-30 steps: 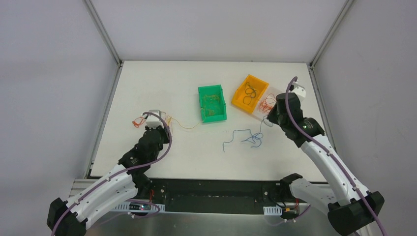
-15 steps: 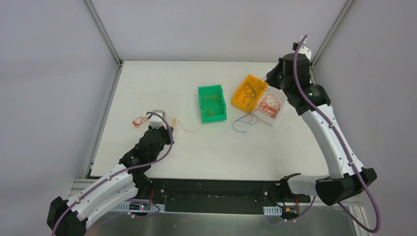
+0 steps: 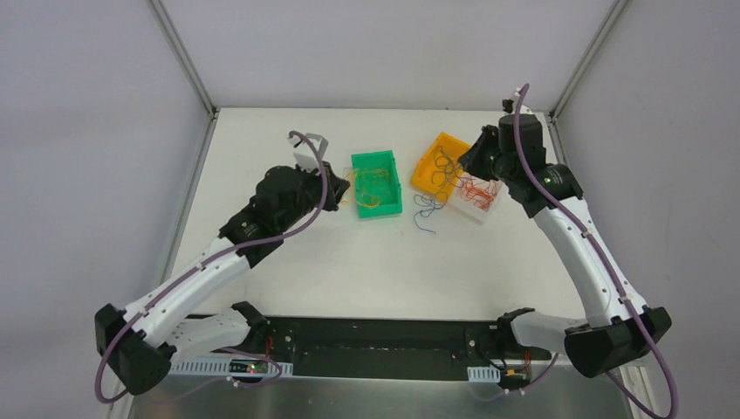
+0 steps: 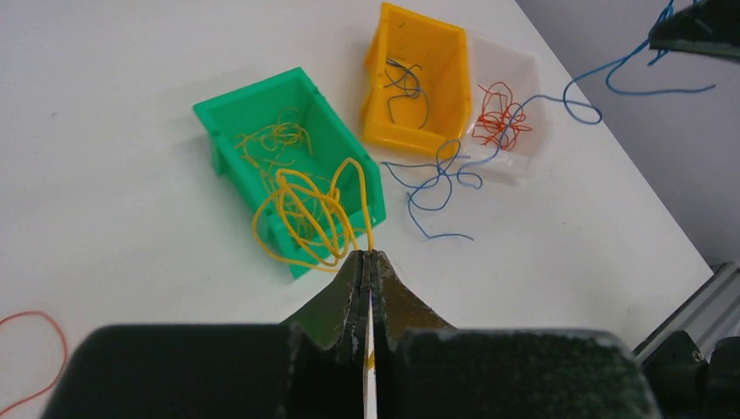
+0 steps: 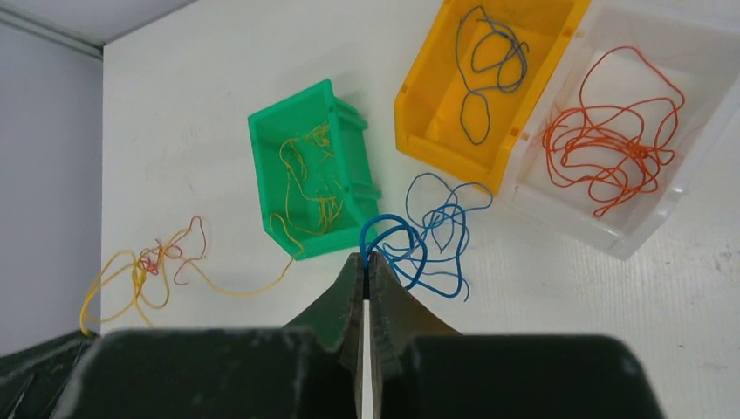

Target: Untangle the cables

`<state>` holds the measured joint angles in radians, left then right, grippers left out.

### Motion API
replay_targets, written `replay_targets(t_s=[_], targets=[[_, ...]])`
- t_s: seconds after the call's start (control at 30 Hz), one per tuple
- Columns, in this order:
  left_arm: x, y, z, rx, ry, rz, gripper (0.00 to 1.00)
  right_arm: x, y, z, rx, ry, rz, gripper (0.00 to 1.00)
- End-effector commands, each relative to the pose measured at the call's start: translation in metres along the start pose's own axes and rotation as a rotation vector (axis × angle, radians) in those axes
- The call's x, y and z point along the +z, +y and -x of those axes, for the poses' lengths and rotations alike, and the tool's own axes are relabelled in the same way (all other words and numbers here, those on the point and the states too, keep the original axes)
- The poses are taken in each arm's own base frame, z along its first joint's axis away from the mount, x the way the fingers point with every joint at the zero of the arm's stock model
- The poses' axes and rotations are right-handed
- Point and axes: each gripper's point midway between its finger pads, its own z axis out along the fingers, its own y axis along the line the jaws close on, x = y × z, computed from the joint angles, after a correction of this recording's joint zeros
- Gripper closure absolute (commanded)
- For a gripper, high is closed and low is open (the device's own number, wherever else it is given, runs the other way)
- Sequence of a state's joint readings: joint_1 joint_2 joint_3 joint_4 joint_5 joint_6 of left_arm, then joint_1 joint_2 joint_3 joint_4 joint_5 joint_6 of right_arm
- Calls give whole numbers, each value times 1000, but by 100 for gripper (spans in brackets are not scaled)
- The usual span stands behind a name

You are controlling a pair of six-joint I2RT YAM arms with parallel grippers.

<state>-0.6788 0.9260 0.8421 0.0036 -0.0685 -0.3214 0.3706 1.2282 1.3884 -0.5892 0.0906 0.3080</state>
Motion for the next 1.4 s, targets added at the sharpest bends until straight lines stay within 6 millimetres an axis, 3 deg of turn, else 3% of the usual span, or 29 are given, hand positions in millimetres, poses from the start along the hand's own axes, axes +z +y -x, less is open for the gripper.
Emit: replay_targets(t_s=[0.0, 0.1, 0.27, 0.5, 0.63, 0.8, 0.93, 0.97, 1.03, 1.17, 1.37], targets=[[31, -25, 15, 24, 55, -88, 100, -27, 8, -8, 16, 2, 91, 100], [59, -29, 16, 34, 99, -79, 100, -42, 7, -23, 20, 38, 125, 100], [113, -18, -6, 13, 189, -10, 100, -72, -4, -46, 8, 92, 137, 100], [170, 27, -50, 8, 320, 96, 100, -105, -13, -83, 22, 179, 184, 100], [191, 45, -76, 35, 386, 139, 100, -106, -24, -96, 14, 196, 159, 100], [213, 39, -100, 24, 457, 77, 100, -94, -35, -110, 7, 232, 123, 100], [219, 37, -103, 33, 472, 60, 97, -80, -41, -129, 21, 288, 114, 100], [217, 35, -100, 41, 474, 50, 80, -77, -42, -134, 27, 303, 113, 100], [209, 32, -90, 48, 457, 45, 60, -70, -46, -147, 33, 338, 107, 100], [184, 20, -60, 42, 398, 20, 42, -60, -49, -166, 50, 401, 112, 100], [136, -1, -32, 36, 343, -61, 30, -44, -48, -180, 10, 409, 77, 100]])
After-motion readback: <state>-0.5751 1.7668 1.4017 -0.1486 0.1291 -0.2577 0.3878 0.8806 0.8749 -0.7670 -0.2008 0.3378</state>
